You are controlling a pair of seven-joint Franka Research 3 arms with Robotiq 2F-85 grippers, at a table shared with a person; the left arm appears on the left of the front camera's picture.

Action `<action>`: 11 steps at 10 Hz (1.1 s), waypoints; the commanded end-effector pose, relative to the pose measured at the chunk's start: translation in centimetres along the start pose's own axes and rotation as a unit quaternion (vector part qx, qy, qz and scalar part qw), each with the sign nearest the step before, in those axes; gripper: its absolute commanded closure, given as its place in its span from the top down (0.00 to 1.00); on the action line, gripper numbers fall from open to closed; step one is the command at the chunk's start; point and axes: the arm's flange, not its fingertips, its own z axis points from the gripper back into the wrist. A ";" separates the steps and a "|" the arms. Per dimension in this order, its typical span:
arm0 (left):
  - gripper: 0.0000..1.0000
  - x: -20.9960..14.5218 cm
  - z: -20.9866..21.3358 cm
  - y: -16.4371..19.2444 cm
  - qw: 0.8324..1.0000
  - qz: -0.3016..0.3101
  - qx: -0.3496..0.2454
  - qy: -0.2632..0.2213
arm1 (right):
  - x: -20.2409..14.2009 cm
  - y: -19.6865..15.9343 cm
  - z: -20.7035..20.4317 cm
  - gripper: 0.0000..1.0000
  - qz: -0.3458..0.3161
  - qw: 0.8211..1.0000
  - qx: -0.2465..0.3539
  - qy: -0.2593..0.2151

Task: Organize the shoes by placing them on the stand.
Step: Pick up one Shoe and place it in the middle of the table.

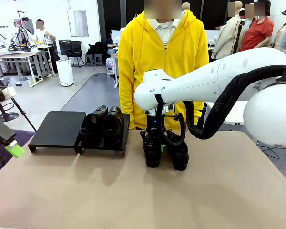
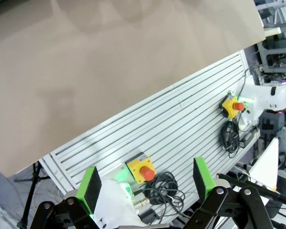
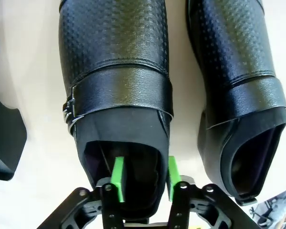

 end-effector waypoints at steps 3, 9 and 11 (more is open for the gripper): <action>1.00 0.0 0.2 0.0 1.000 -0.003 -0.009 0.000 | -0.1 -0.4 0.2 0.00 -0.015 1.000 0.010 0.014; 1.00 0.0 0.2 0.0 1.000 -0.003 -0.009 0.000 | -3.7 -4.5 4.4 0.00 0.057 0.997 0.048 -0.005; 1.00 0.0 0.2 0.0 1.000 -0.003 -0.009 0.000 | -11.8 -9.7 8.9 0.00 0.065 0.995 0.059 -0.037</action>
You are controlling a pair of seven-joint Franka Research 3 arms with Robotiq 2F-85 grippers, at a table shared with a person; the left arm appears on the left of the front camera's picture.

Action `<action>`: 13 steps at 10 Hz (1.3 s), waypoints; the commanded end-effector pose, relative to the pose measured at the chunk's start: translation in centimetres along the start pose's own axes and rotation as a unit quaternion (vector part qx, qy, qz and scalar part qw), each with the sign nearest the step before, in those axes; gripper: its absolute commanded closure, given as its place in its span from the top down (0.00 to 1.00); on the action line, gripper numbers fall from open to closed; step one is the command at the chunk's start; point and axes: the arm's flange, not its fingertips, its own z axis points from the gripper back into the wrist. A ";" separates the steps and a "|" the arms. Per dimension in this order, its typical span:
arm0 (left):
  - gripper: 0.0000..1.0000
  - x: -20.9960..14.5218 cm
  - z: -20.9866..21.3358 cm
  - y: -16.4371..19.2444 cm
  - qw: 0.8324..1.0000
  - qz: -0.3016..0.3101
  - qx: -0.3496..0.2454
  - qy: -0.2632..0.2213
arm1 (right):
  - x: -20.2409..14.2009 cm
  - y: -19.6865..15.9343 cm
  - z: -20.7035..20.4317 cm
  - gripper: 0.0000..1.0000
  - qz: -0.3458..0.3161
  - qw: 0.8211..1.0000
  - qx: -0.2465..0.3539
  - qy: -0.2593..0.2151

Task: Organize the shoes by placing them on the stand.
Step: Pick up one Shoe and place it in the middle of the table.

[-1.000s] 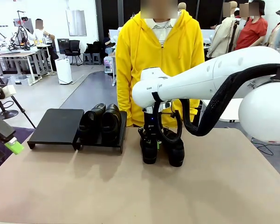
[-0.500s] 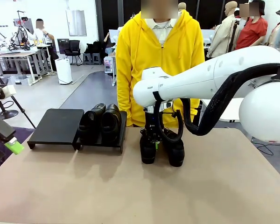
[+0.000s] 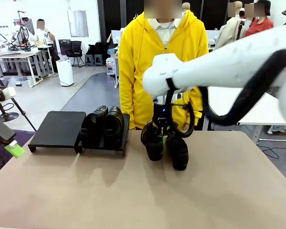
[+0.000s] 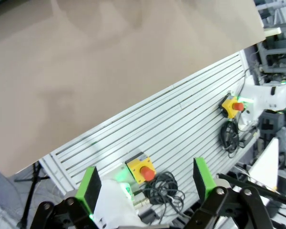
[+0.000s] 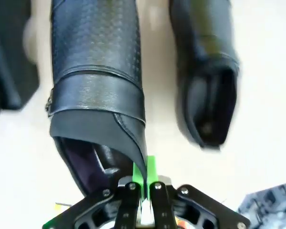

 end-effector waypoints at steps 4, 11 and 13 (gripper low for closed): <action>1.00 0.0 0.2 0.0 1.000 -0.003 -0.008 0.000 | -20.0 -10.5 4.0 0.00 0.046 0.993 0.091 -0.058; 1.00 0.0 0.2 0.0 1.000 -0.003 -0.008 0.000 | -21.9 -8.7 3.0 0.00 -0.023 0.991 0.117 -0.056; 1.00 0.0 0.2 0.0 1.000 -0.003 -0.008 0.000 | -26.3 -1.7 0.0 0.00 -0.138 0.987 0.058 -0.065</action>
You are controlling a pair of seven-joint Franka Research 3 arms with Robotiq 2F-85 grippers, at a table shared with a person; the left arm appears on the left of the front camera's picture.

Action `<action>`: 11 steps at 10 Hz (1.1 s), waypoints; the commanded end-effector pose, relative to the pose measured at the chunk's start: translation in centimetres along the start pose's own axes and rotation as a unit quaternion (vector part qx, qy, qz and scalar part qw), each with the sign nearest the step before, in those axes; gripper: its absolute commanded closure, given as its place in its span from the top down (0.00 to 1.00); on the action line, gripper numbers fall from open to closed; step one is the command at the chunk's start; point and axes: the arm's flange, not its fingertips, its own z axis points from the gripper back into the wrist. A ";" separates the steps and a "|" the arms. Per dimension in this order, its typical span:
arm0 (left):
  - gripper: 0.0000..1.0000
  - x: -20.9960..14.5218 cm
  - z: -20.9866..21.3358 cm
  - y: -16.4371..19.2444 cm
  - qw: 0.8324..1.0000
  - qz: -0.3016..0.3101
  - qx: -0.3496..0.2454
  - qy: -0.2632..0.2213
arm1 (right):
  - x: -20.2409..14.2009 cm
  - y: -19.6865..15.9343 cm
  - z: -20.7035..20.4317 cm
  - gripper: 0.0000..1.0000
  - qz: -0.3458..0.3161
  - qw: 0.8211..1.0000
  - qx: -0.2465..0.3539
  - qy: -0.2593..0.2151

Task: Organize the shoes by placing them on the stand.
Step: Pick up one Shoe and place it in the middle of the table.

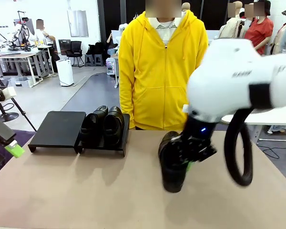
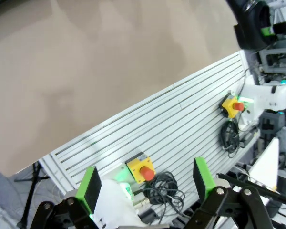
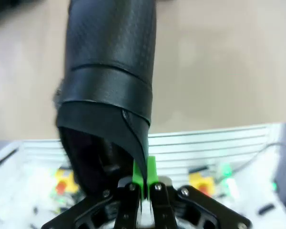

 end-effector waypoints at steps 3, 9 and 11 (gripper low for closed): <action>1.00 0.0 0.2 0.0 1.000 -0.003 -0.008 0.000 | -4.2 9.7 -6.6 0.00 -0.055 0.998 -0.007 -0.021; 1.00 0.0 0.2 0.0 1.000 -0.003 -0.008 0.000 | -1.6 15.1 -11.1 0.00 0.026 0.999 -0.021 0.020; 1.00 0.0 0.2 0.0 1.000 -0.003 -0.008 0.000 | -0.9 15.5 -12.2 0.00 0.040 0.998 -0.027 0.042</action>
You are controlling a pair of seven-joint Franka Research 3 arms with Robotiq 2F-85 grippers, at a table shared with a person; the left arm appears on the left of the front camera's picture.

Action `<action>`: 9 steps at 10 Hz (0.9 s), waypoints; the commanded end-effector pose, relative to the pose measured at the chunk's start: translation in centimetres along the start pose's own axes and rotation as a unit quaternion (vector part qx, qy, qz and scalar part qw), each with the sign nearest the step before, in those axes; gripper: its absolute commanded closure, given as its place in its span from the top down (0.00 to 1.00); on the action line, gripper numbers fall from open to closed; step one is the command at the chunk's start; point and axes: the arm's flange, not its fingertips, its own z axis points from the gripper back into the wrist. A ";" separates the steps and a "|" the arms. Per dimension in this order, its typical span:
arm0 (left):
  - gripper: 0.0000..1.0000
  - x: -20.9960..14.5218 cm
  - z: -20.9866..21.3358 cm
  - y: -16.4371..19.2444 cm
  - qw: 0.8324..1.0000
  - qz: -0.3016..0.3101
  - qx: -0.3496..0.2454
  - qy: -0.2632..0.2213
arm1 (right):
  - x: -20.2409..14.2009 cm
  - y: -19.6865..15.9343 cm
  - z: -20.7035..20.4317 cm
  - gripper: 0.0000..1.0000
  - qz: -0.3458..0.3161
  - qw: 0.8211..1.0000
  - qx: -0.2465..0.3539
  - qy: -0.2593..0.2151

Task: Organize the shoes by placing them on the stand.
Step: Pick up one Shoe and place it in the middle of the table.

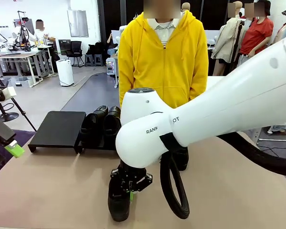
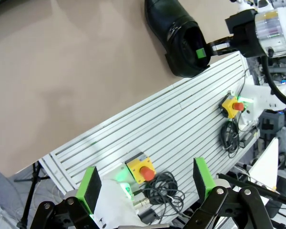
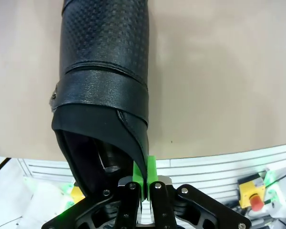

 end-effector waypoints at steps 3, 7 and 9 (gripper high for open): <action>1.00 0.0 0.2 0.0 1.000 -0.003 -0.008 0.000 | 1.0 0.7 0.6 1.00 0.024 0.999 0.001 0.021; 1.00 0.0 0.2 0.0 1.000 -0.003 -0.008 0.000 | -0.1 -2.6 4.8 1.00 0.013 1.000 0.021 -0.008; 1.00 0.0 0.2 0.0 1.000 -0.003 -0.008 0.000 | -1.4 -10.2 11.0 1.00 0.026 0.998 0.039 -0.033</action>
